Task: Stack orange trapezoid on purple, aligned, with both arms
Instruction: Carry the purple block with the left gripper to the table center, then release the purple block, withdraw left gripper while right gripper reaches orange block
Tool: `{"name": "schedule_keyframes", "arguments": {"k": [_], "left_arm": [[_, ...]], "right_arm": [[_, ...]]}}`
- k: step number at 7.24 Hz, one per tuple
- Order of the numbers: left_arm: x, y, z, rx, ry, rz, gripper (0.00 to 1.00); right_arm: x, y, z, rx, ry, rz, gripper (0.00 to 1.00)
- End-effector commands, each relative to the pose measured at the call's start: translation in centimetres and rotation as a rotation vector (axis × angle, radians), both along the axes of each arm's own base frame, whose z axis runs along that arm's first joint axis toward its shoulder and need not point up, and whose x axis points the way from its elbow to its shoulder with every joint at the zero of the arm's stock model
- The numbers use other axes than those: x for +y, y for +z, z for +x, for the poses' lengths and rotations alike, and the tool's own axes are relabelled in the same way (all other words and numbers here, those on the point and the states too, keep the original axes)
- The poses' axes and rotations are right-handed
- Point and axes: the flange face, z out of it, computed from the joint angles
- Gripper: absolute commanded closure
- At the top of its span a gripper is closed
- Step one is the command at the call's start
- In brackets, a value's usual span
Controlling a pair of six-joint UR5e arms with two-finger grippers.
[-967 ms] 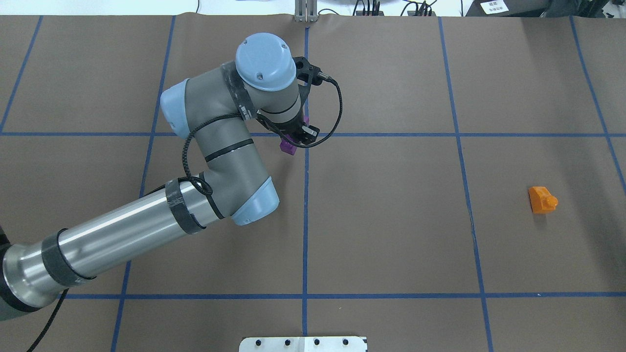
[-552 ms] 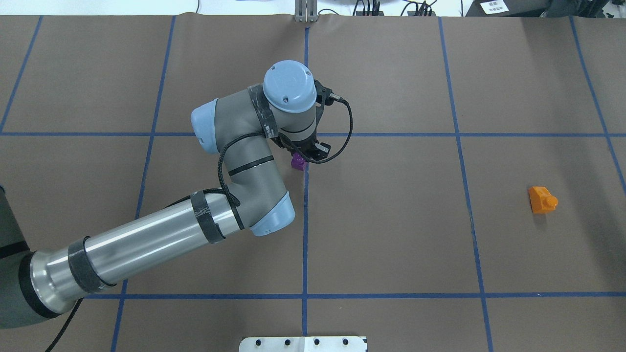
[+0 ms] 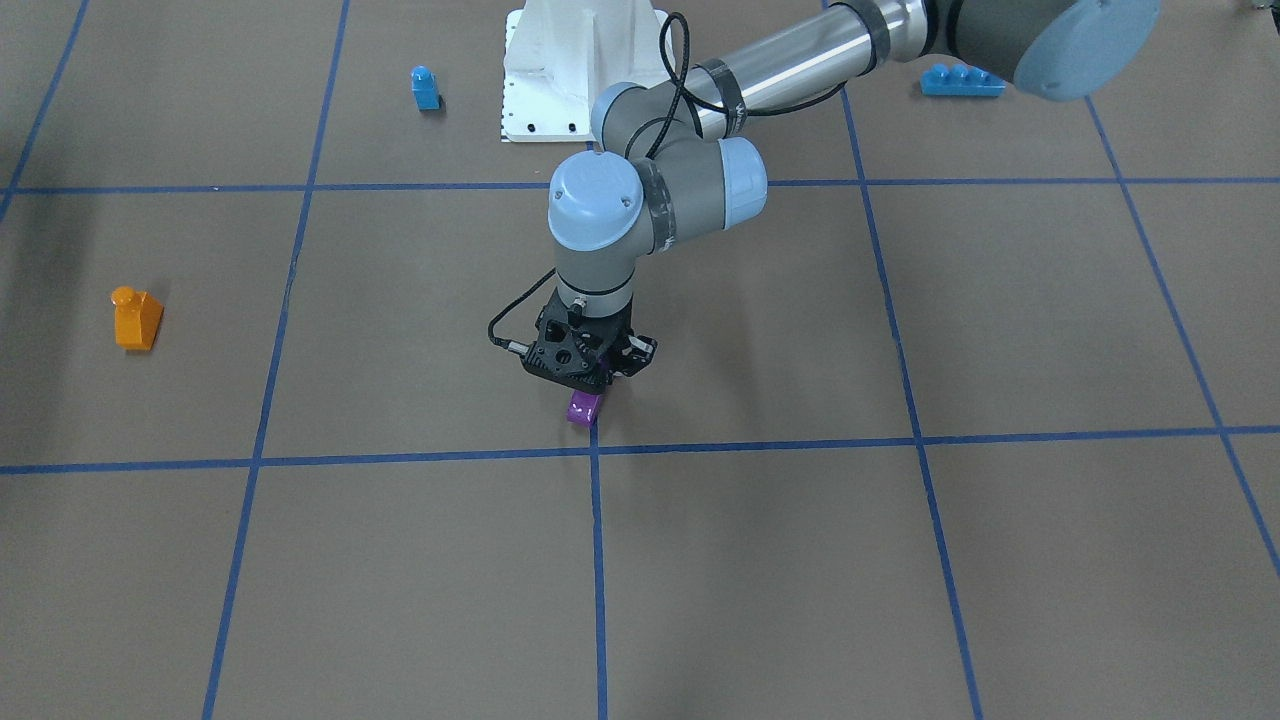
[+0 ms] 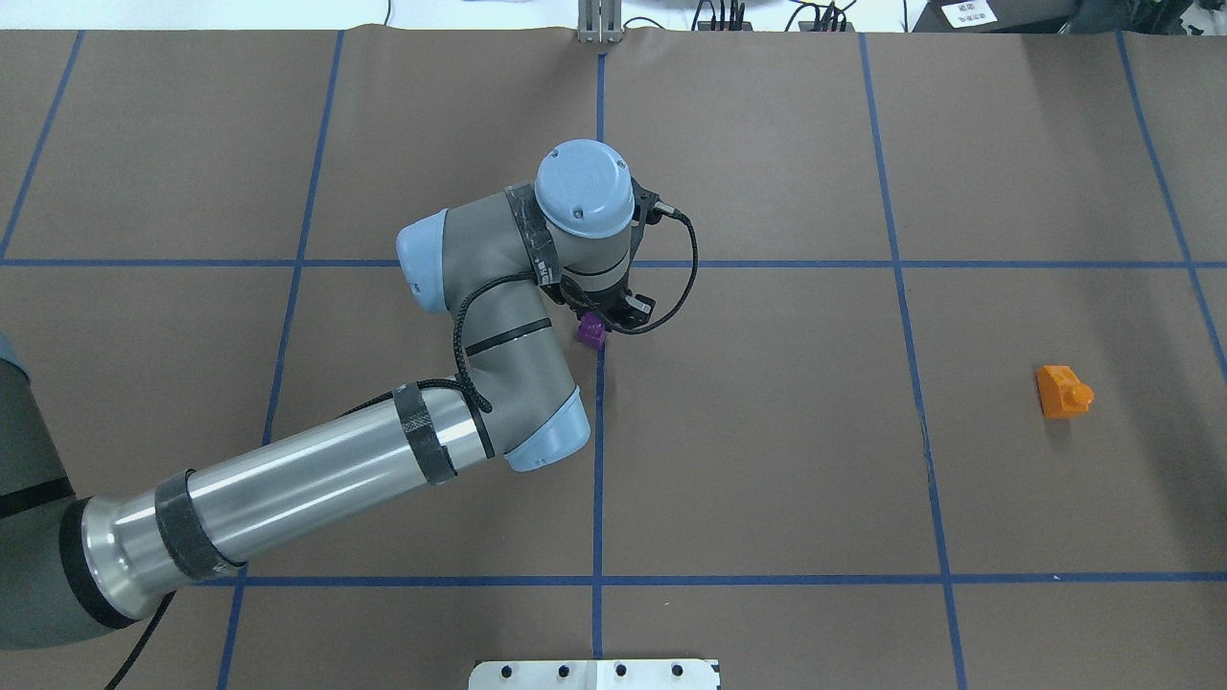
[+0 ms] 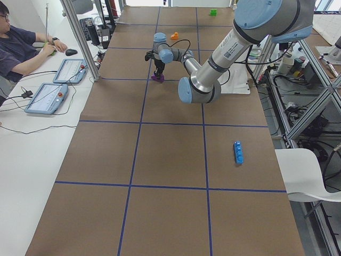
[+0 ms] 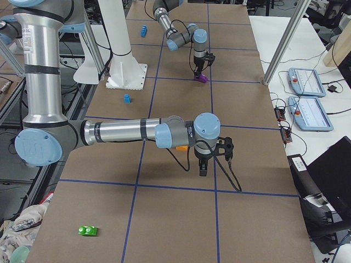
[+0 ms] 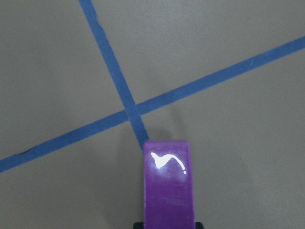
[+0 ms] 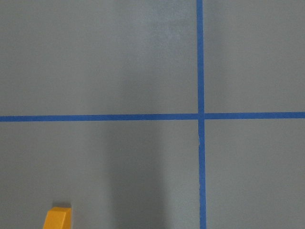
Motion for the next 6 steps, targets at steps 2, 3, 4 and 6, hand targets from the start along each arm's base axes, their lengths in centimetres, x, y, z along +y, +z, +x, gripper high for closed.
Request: {"name": "schedule_keyframes", "arguments": {"k": [2,3,4,6], "left_arm": [[-2.3,-0.8,-1.7,0.043,-0.026,0.039,0.0],[-3.5,-1.0,-2.9,0.052,-0.041,0.037,0.0],[-6.3,-0.8,-5.6,0.056,-0.074,0.021,0.0],[-8.8,-0.8,-8.6,0.076,-0.082,-0.019,0.0]], "right_arm": [[-0.2,-0.8,0.0,-0.001,0.0,0.017,0.0],[-1.1,-2.6,-0.4,-0.001,-0.007,0.052,0.0],[-1.4,-4.5,-1.7,-0.005,-0.032,0.085,0.0],[-0.8,-8.3,-7.8,-0.015,-0.04,0.043,0.0]]}}
